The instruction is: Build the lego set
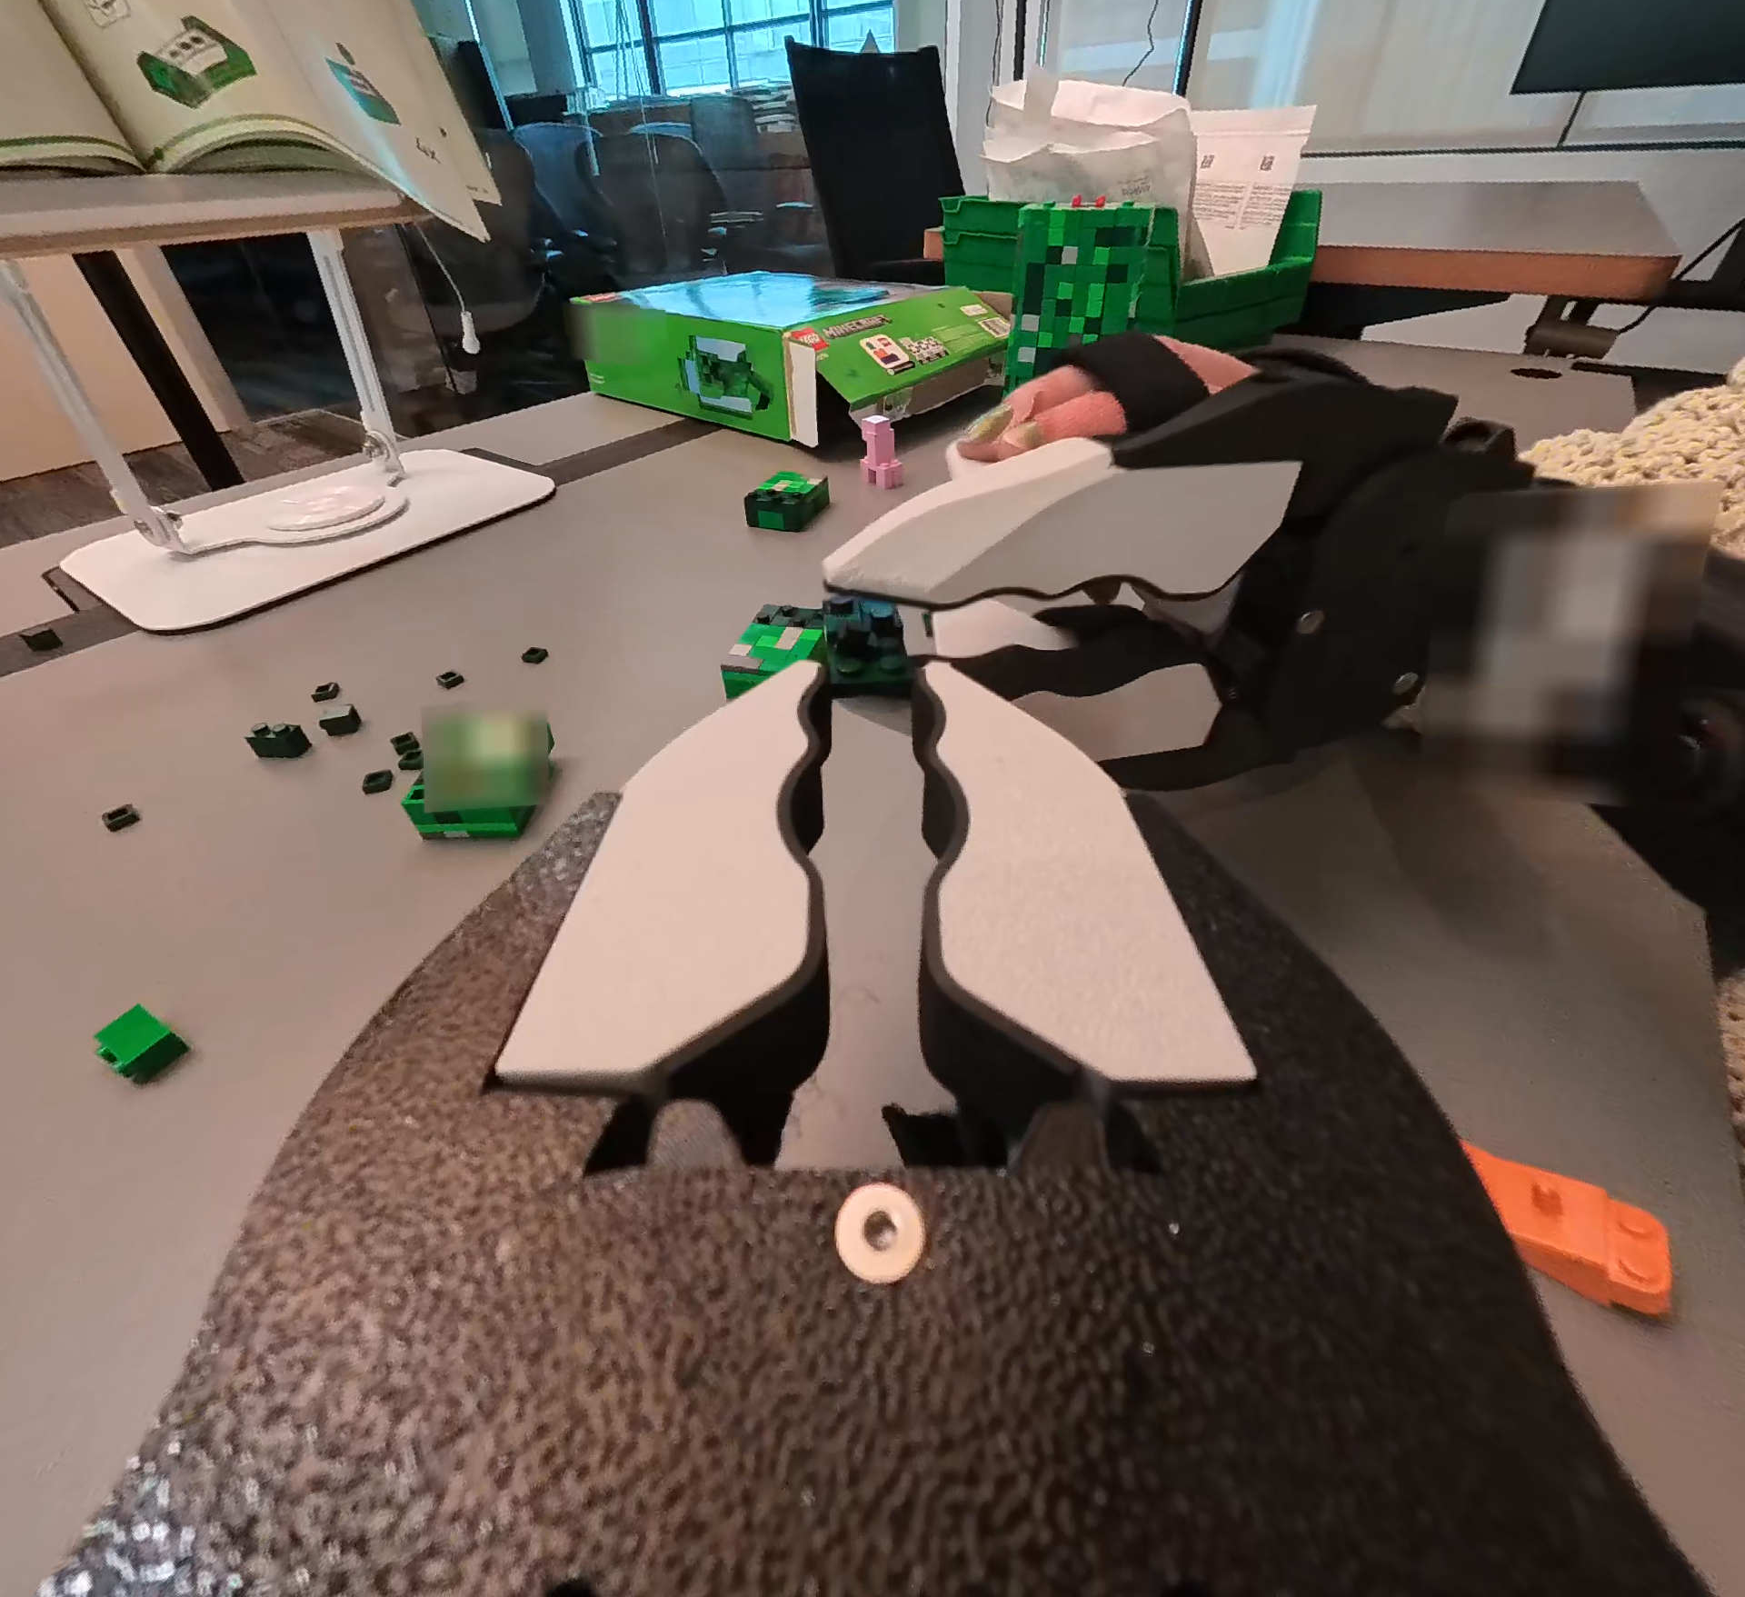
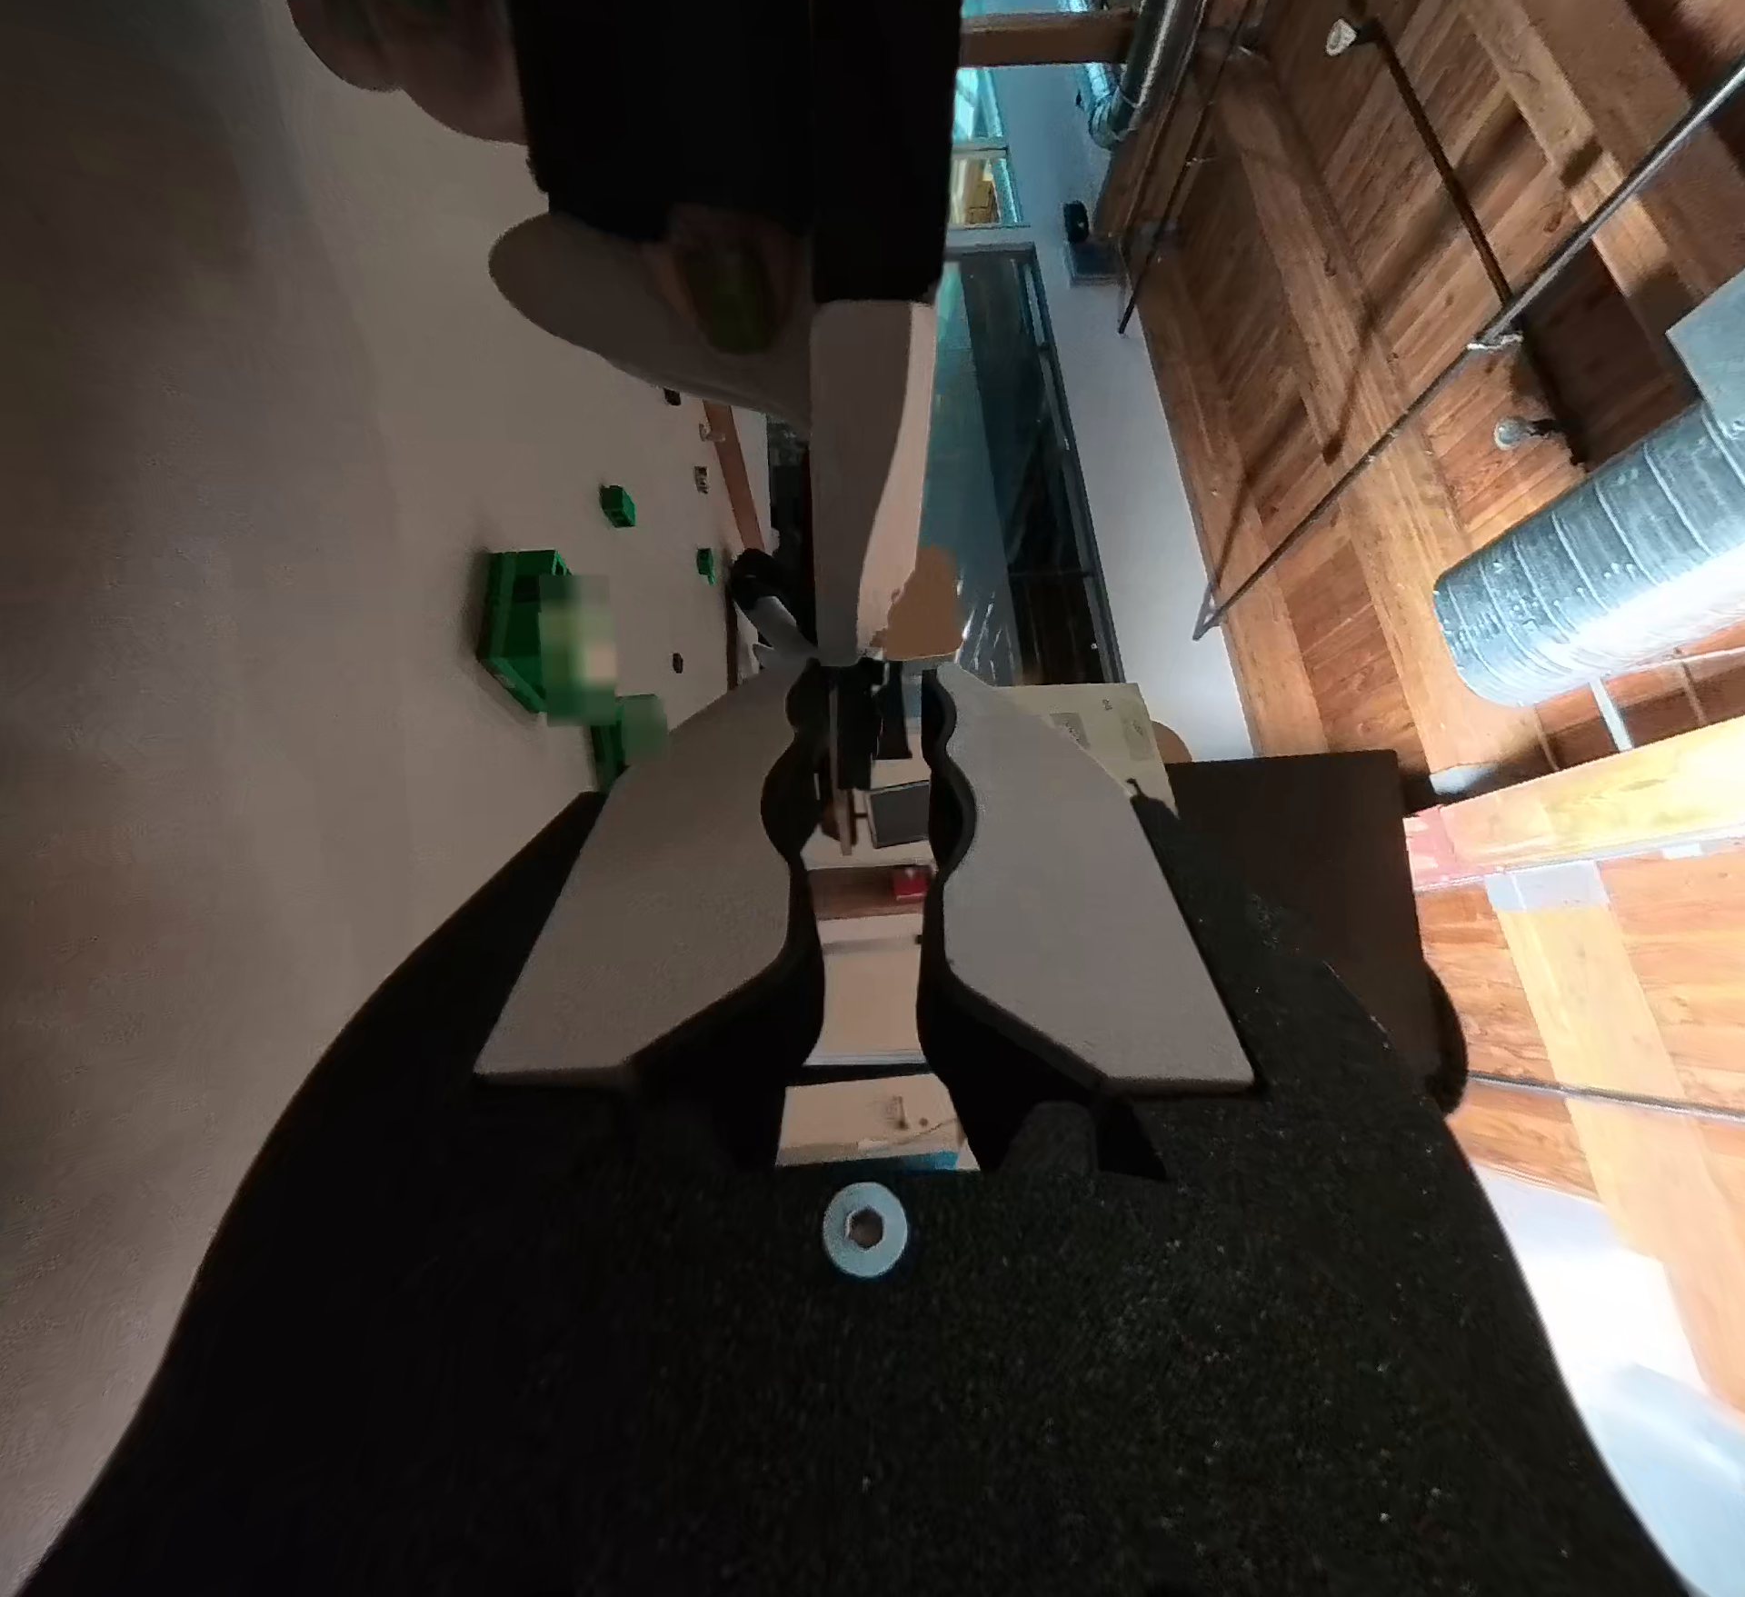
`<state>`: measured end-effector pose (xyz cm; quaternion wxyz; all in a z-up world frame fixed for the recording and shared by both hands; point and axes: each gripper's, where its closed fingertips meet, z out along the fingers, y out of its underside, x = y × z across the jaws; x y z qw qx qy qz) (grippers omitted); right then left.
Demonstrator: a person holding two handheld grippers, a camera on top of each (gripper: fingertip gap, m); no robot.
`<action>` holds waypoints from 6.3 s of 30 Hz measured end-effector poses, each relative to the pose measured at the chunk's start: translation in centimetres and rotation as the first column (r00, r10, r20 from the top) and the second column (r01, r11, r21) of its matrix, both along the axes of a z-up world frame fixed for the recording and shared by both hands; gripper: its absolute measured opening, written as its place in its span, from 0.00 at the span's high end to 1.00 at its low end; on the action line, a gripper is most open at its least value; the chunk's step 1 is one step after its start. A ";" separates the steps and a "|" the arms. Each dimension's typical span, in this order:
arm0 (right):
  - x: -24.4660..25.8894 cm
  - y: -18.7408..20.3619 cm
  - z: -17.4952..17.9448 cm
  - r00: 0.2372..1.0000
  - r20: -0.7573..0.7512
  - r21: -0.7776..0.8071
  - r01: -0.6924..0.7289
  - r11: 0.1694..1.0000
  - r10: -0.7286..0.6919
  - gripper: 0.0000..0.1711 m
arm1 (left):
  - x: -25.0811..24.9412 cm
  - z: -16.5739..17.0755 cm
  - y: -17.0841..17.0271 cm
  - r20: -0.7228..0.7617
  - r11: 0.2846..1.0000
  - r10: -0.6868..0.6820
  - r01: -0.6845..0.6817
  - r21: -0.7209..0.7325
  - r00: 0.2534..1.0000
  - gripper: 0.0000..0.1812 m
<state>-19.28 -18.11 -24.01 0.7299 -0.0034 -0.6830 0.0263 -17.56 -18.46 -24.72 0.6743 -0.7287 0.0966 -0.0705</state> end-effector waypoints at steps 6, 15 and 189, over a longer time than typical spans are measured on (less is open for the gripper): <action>0.3 -0.4 -0.2 0.999 -0.002 0.031 -0.036 0.999 0.036 0.89 | -0.2 -0.2 0.0 0.031 1.000 -0.002 0.003 -0.014 1.000 0.92; -0.1 0.0 -1.0 0.999 0.036 0.053 -0.014 0.999 0.012 0.94 | 0.1 -0.6 0.2 0.021 0.999 -0.016 0.017 -0.044 1.000 0.92; 5.8 -1.2 -1.8 0.525 0.058 -0.696 0.631 -0.342 0.849 0.83 | 4.4 -1.6 -0.4 -0.371 0.989 -0.145 0.144 -0.031 0.917 0.92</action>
